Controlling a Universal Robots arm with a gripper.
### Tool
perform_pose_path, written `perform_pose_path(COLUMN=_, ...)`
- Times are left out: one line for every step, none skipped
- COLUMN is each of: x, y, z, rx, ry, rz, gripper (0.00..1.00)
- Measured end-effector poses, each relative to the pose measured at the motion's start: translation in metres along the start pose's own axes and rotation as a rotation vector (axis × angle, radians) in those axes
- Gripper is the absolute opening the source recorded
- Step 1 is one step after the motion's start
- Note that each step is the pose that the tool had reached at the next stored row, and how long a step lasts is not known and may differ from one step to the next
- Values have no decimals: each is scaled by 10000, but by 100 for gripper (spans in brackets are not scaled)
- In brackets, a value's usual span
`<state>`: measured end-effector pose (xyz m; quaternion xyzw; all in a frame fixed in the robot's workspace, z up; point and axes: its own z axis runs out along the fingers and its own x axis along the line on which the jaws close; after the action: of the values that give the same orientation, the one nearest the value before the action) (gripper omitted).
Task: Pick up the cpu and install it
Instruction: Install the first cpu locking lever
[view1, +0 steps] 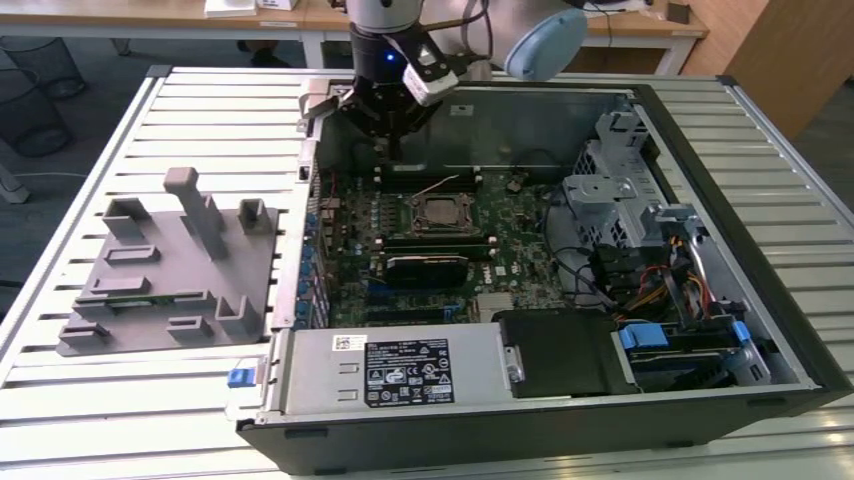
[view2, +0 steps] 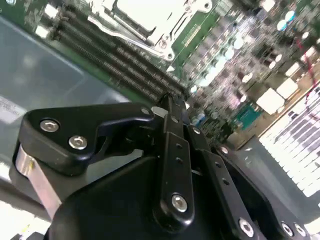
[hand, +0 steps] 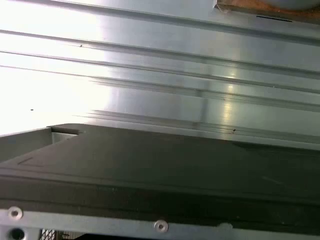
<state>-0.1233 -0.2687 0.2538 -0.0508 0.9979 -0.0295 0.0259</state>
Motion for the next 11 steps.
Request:
perform_pose_path(x=0, y=0, z=1, rx=1, ry=-2, rz=1, gripper=11)
perform_pose_path(x=0, y=0, z=1, rx=-1, ry=-4, rz=1, gripper=11)
perform_pose_path(x=0, y=1, z=2, rx=0, ry=-4, rz=2, gripper=11)
perform_pose_path(x=0, y=1, z=2, rx=1, ry=-3, rz=1, gripper=11)
perform_pose_path(x=0, y=1, z=2, rx=1, ry=-2, rz=1, gripper=11)
perform_pose_path(x=0, y=1, z=6, rx=0, ry=-4, rz=1, gripper=11)
perform_pose_path(x=0, y=1, z=9, rx=0, ry=-4, rz=1, gripper=11)
perform_pose_path(x=0, y=1, z=9, rx=0, ry=-3, rz=1, gripper=11)
perform_pose_path(x=0, y=1, z=9, rx=1, ry=-3, rz=1, gripper=11)
perform_pose_path(x=0, y=1, z=10, rx=0, ry=-3, rz=1, gripper=11)
perform_pose_path(x=0, y=1, z=10, rx=0, ry=-3, rz=1, gripper=11)
